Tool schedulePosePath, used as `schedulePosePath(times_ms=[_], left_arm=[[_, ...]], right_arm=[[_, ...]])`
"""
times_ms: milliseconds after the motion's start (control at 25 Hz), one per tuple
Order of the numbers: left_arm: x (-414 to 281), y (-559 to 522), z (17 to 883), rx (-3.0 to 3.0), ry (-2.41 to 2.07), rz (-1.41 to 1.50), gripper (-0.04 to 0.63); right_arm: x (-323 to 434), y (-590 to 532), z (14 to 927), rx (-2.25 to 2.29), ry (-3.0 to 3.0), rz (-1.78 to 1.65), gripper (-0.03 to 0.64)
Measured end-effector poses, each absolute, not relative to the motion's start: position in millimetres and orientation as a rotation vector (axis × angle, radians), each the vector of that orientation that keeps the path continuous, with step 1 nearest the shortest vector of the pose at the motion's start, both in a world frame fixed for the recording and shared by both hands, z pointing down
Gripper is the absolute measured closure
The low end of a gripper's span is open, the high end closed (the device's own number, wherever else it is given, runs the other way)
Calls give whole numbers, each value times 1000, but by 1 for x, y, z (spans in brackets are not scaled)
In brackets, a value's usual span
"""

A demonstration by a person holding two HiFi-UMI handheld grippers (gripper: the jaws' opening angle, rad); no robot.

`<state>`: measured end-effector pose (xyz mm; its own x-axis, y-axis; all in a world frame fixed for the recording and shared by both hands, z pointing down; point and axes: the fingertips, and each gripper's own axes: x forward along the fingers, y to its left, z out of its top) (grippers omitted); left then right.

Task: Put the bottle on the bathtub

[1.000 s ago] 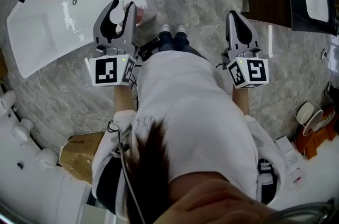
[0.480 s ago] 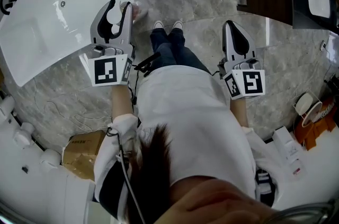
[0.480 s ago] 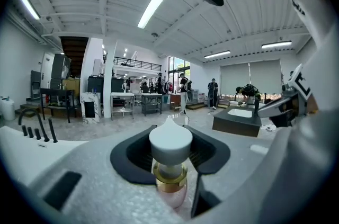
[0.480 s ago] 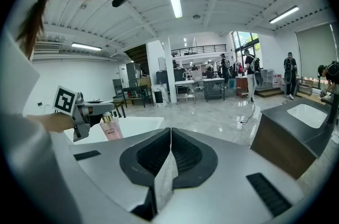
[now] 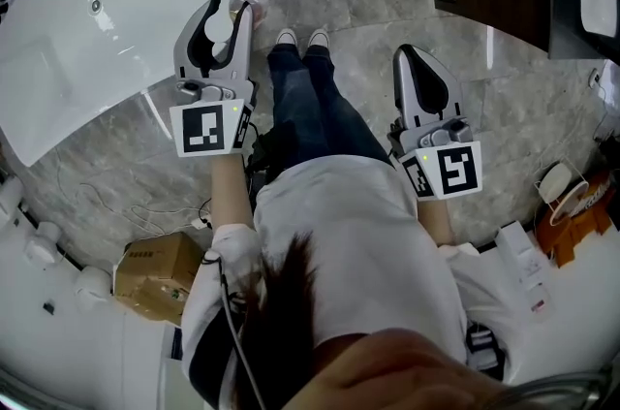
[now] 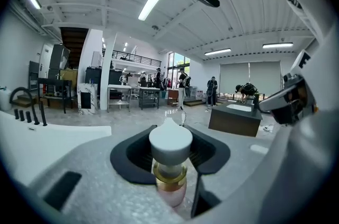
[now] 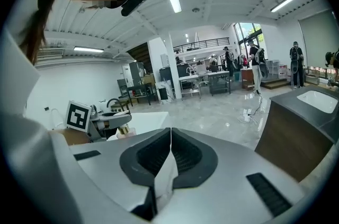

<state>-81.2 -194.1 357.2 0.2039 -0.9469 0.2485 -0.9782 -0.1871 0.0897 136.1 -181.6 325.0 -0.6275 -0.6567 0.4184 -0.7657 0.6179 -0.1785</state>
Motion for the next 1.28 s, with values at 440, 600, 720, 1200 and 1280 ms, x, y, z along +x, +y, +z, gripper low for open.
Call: schedulePosePath(times_ms=[440,600,720,1200,1280], left_arm=[[-46,-208,475,2285,-1593,352,433],[-40,-214,514,2245,-1581,404,433],[-31,-216,543,2286,-1494,425,433],[-21,-227,648,2142,-1470,389,433],[-20,-229,666,2122,-1454,389,433]], right_arm=[[139,-189,394,1183,-2417,579,603],[134,-201,411,1210,-2407,610,603],[126,-205,423,1209,-2417,636,603],[130,-199,469,1206,-2360,747,603],[134,-196,477,1212,-2343,773,603]])
